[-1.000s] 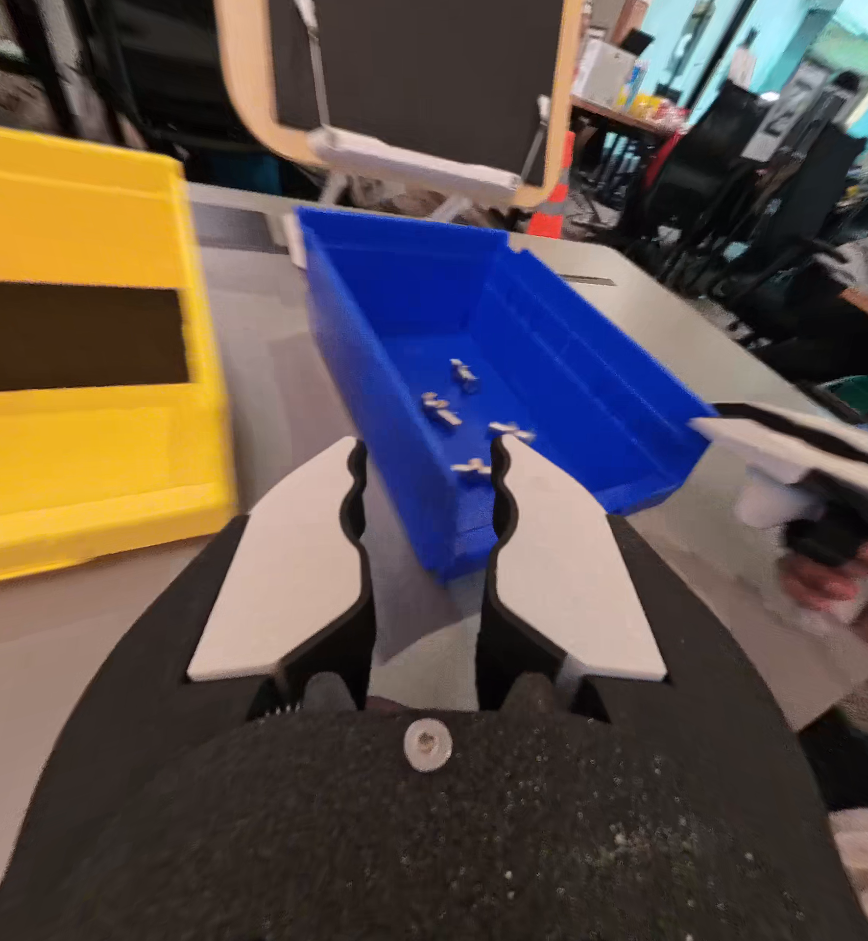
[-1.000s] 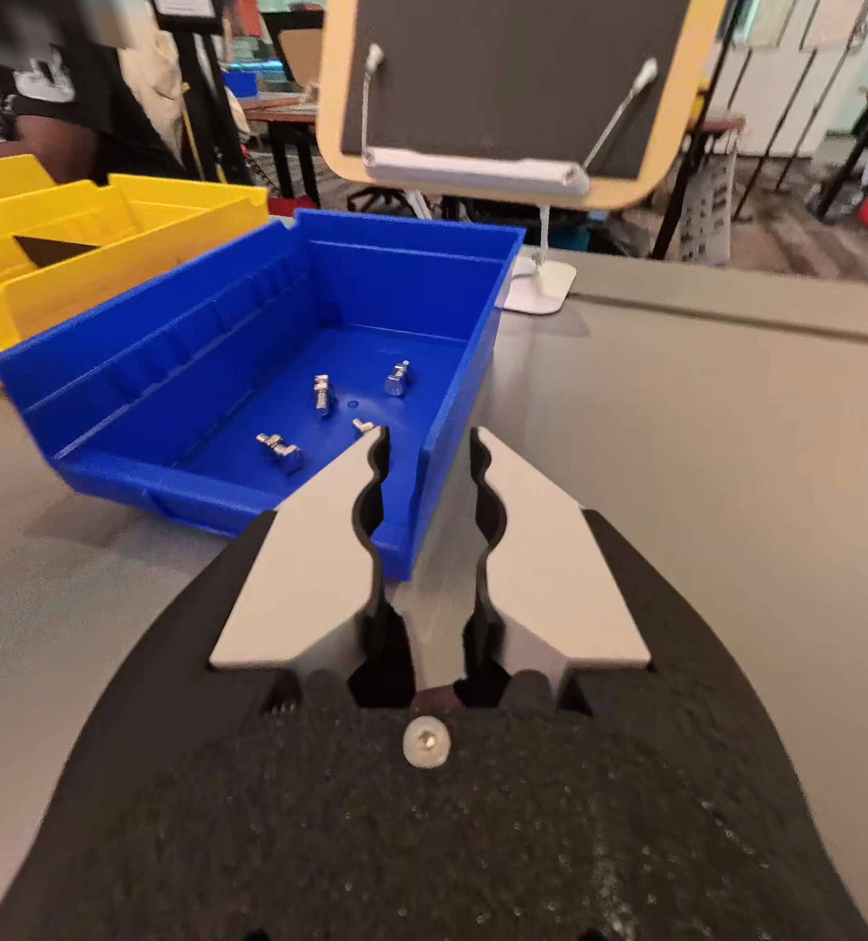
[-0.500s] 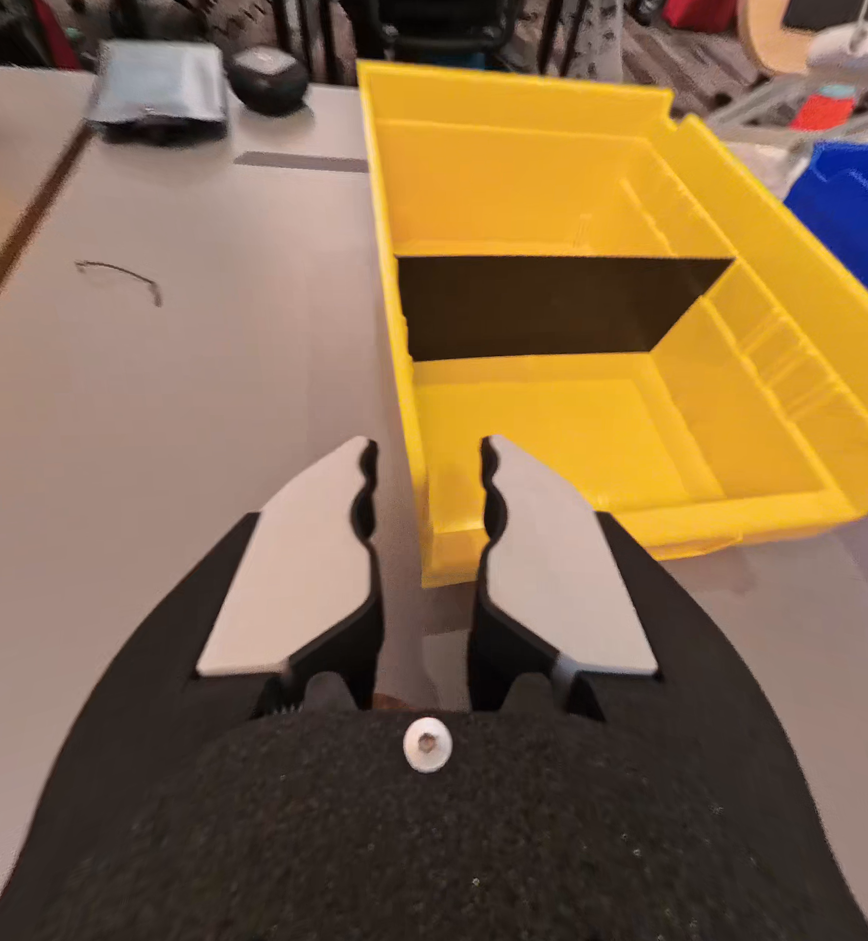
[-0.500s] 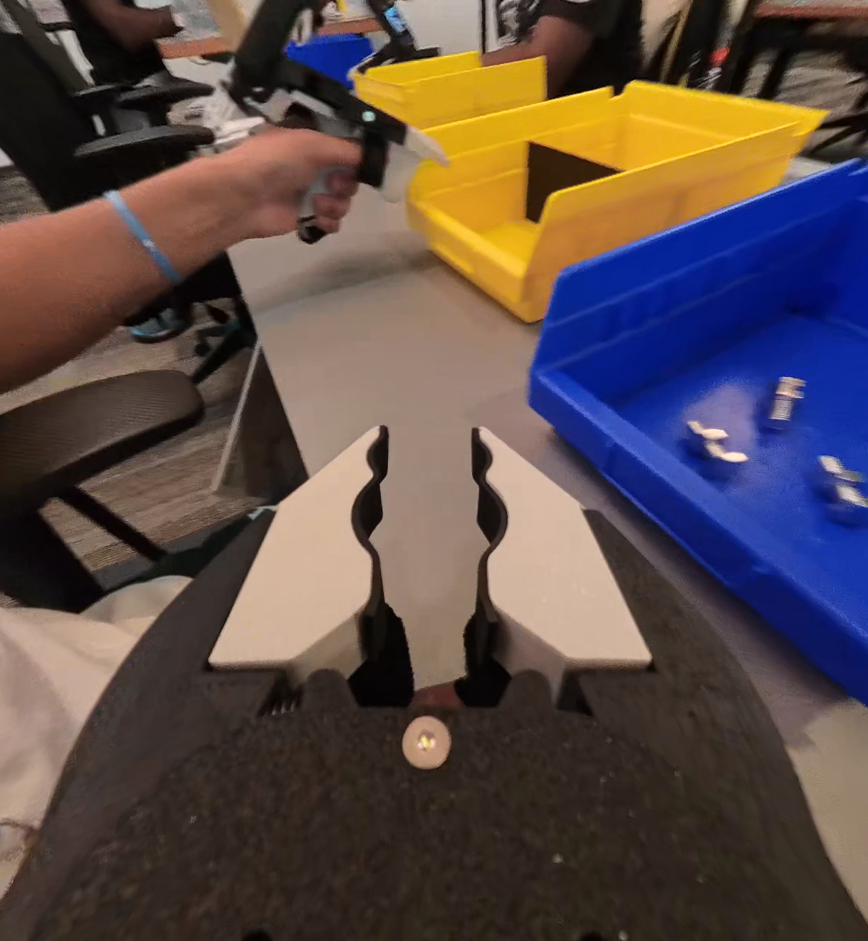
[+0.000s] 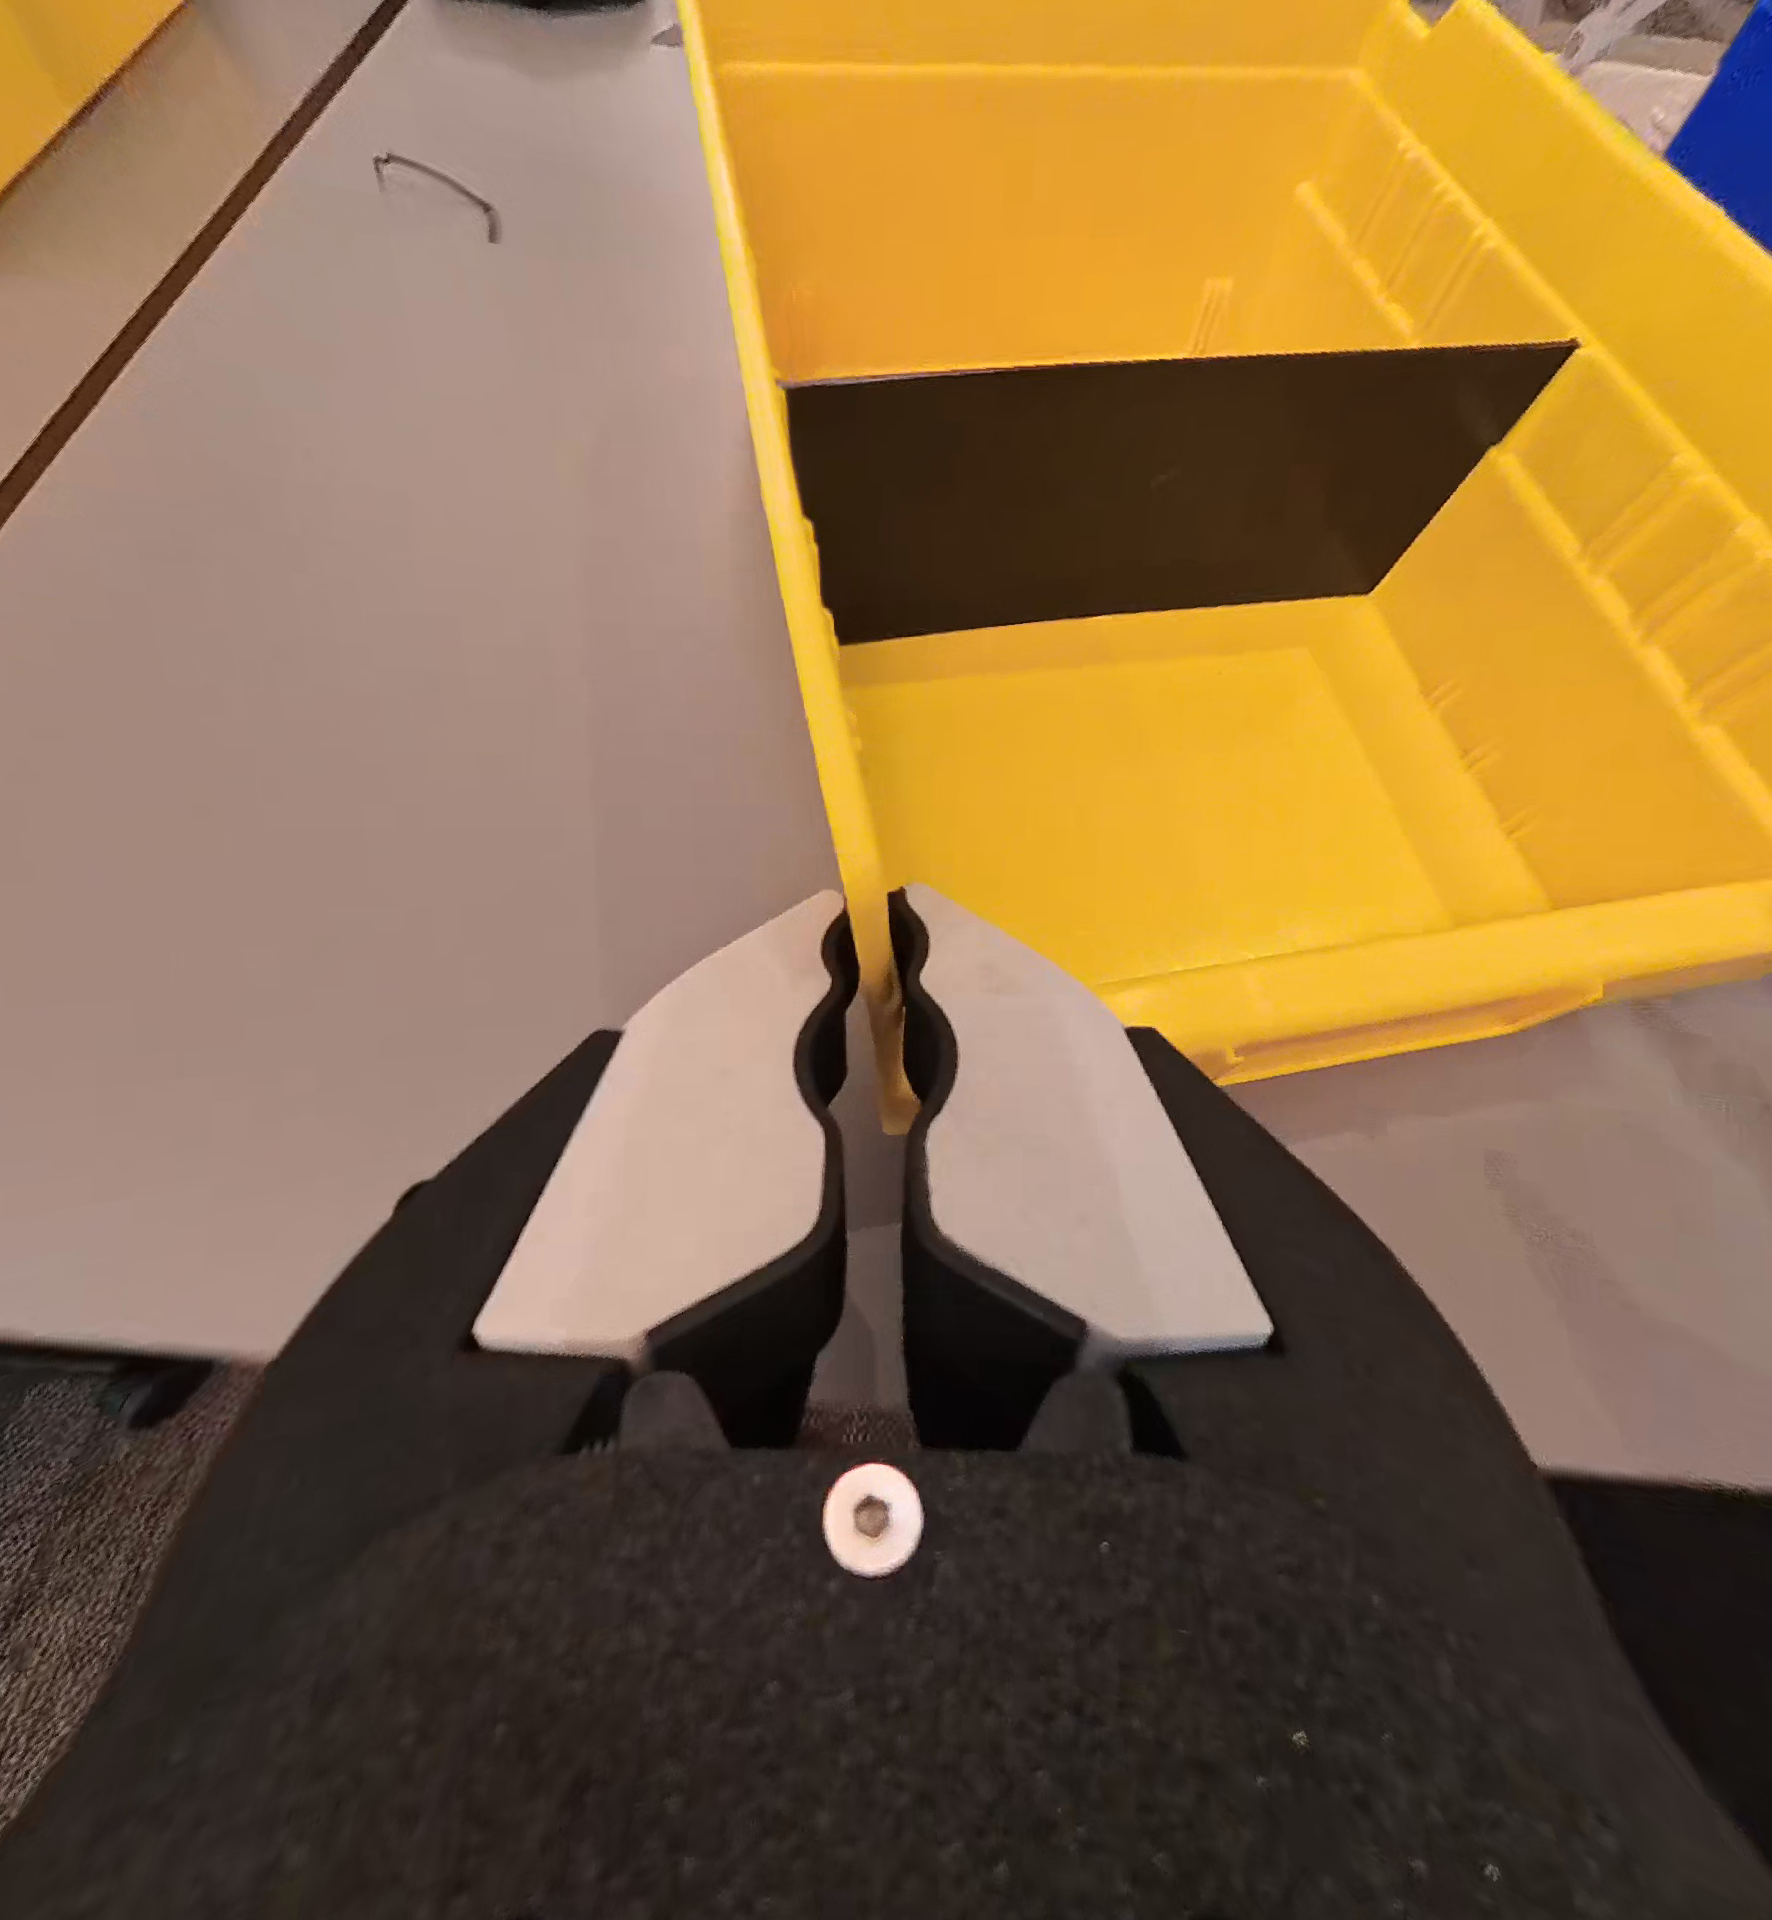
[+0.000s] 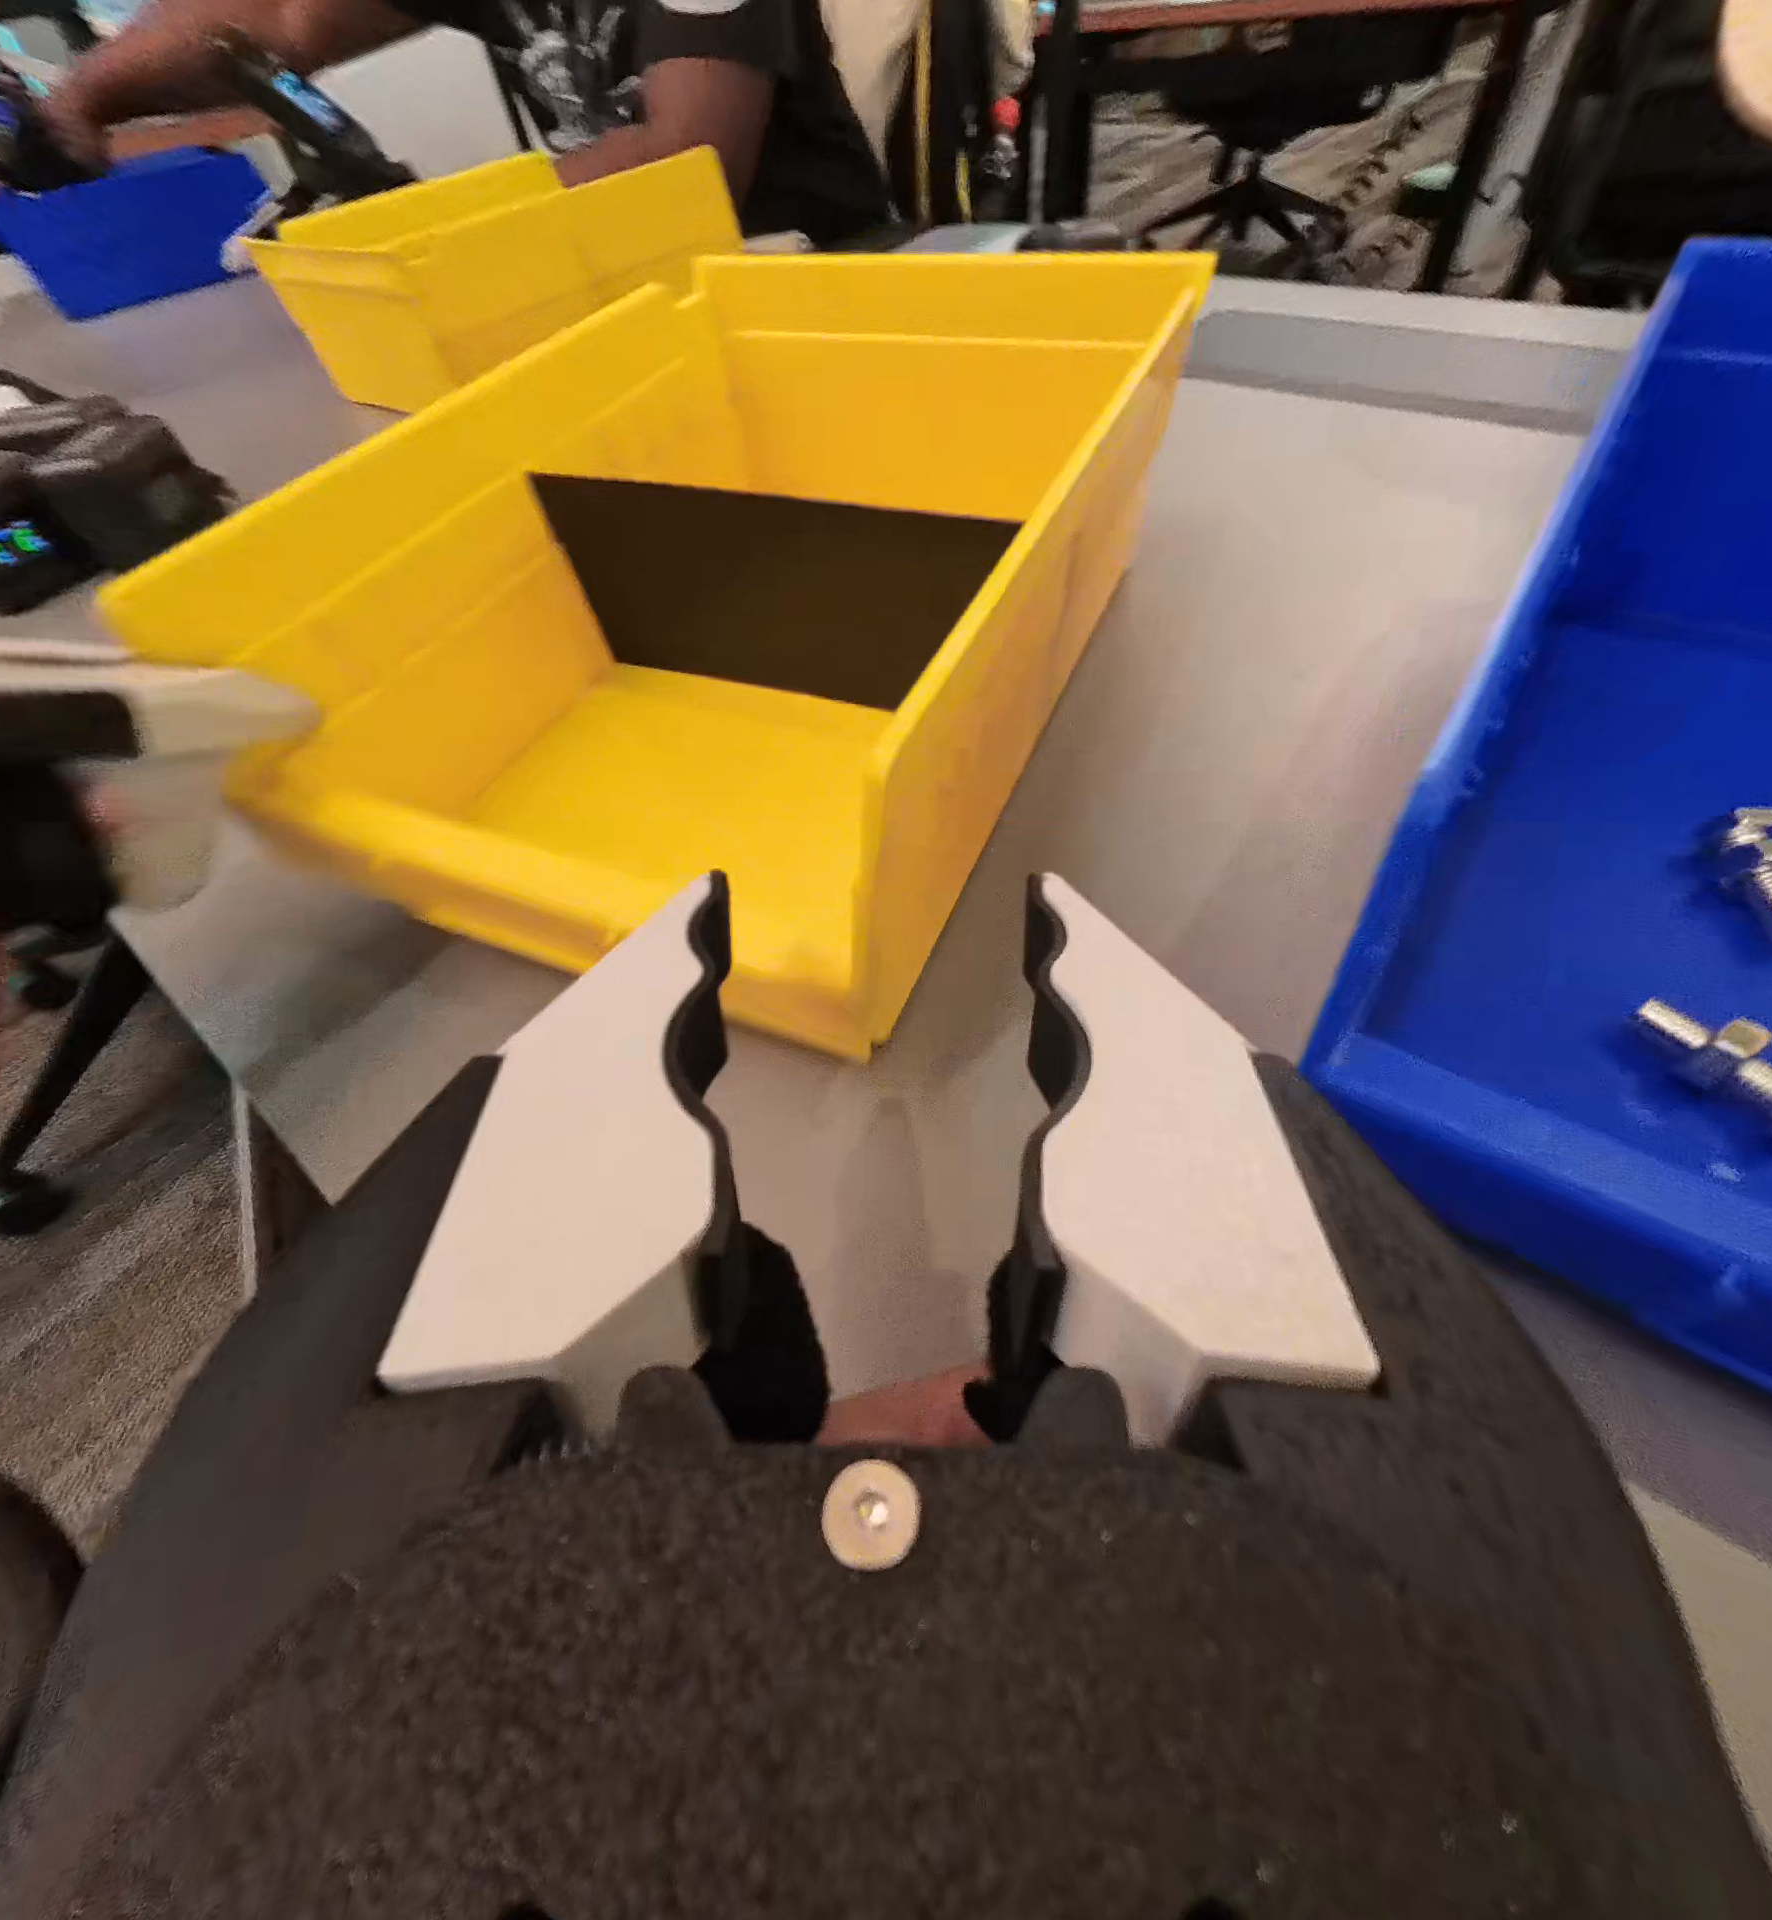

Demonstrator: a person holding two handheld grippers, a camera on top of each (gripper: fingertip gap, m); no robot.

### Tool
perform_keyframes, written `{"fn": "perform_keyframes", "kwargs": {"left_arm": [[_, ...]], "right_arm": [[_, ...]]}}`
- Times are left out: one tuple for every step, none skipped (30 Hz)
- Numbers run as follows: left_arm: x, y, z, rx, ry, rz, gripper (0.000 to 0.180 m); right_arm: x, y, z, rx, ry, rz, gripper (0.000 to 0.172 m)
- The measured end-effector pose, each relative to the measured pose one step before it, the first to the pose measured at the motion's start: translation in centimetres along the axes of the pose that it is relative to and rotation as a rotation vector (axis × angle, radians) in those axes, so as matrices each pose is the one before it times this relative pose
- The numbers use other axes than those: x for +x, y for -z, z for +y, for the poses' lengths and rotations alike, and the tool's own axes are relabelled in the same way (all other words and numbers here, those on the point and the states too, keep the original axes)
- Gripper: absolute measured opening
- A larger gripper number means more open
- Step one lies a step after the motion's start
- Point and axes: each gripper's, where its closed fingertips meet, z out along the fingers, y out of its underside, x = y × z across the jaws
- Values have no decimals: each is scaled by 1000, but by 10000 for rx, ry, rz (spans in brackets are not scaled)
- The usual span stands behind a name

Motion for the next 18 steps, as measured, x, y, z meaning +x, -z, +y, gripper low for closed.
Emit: {"fn": "perform_keyframes", "kwargs": {"left_arm": [[66, 896, 555, 56, -18, -83, 5], [79, 804, 483, 59, -18, -33, 5], [77, 699, 426, 65, 22, -13, 5], [79, 647, 394, 46, -6, -12, 5], [172, 689, 364, 18, -211, 78, 6], [115, 828, -30, 234, -194, 3, 6], [10, 985, -361, 341, -128, -118, 6], [-7, 1002, -536, 301, -241, -216, 5], [-5, 944, -714, 274, -373, -305, 4], [29, 890, -928, 268, -353, -310, 3], [245, 695, -835, 99, -33, -40, 3], [268, 538, -972, 188, 120, 36, 3], [346, 429, -1175, 280, -9, -19, 4], [499, 339, -1407, 293, -123, -67, 4], [678, 289, -1728, 333, -178, -74, 3], [908, 162, -2069, 387, -186, 10, 3], [1146, -26, -2349, 432, -132, 107, 4], [1430, -291, -2518, 453, -86, 175, 4]], "right_arm": [[-488, -417, 226, -143, -297, 175, 55], [-796, -225, 205, -125, -264, -95, 44], [-268, -48, -13, 12, -145, 194, 29], [420, 113, -180, 107, -19, 594, 17], [384, 198, -221, 93, 115, 493, 7], [-226, 263, -302, 126, 266, -23, 6], [-359, 458, -584, 255, 142, -128, 6], [-307, 611, -792, 296, 207, -43, 6], [-215, 703, -996, 311, 320, 60, 6], [-40, 712, -1136, 315, 333, 134, 5], [324, 572, -819, 35, 151, 205, 5], [325, 499, -1020, 169, -115, -68, 5], [496, 464, -1214, 299, -38, -29, 5], [751, 485, -1347, 340, 192, 137, 5], [1071, 555, -1526, 352, 124, 186, 5], [1445, 592, -1689, 371, -28, 187, 5], [1769, 587, -1792, 377, -78, 207, 5], [2130, 562, -1794, 343, -69, 278, 5]]}}
